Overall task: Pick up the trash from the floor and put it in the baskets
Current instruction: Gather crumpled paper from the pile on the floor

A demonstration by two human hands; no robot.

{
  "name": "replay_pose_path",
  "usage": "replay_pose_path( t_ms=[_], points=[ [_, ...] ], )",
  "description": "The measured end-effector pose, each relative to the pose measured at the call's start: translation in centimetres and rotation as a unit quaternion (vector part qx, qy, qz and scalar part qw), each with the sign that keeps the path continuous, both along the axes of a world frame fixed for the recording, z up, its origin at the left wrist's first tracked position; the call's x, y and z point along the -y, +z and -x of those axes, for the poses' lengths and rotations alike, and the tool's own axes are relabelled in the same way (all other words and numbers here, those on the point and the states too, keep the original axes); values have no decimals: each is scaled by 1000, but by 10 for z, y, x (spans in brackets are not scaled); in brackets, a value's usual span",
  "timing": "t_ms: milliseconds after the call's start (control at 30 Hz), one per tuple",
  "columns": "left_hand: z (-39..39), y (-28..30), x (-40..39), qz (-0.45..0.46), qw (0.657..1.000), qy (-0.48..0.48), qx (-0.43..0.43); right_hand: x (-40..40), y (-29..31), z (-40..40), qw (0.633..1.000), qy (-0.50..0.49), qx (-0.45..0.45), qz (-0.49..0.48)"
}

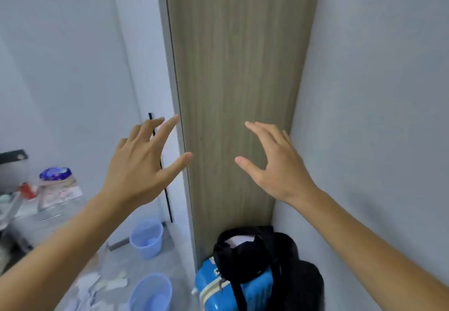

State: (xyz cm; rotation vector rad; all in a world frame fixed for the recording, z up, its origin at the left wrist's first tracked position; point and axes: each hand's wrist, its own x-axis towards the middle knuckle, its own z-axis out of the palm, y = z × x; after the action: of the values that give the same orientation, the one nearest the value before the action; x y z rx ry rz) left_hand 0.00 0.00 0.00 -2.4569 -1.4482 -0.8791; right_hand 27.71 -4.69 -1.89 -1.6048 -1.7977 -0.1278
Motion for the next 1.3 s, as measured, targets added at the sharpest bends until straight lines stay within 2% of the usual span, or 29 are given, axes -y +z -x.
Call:
replay_pose_path(
  t_ms=[367, 633, 867, 967, 1067, 1167, 1300],
  points=[
    [225, -52, 49, 19, 983, 181, 23, -46, -31, 227, 980, 193, 10, 48],
    [386, -106, 49, 33, 976, 216, 22, -63, -79, 393, 970, 230, 17, 69],
    [467, -197, 29, 90, 965, 243, 40, -93, -163, 486, 958, 256, 20, 125],
    [488, -261, 14, 127, 956, 258, 53, -112, -224, 510, 948, 275, 15, 158],
    [498, -346, -3, 156, 946, 277, 69, -138, -310, 526, 938, 293, 15, 184],
    [502, -457, -15, 180, 936, 295, 74, -164, -423, 539, 926, 311, 13, 214],
    [502, -636, -20, 220, 918, 318, 90, -187, -603, 551, 908, 338, 17, 247]
  ],
)
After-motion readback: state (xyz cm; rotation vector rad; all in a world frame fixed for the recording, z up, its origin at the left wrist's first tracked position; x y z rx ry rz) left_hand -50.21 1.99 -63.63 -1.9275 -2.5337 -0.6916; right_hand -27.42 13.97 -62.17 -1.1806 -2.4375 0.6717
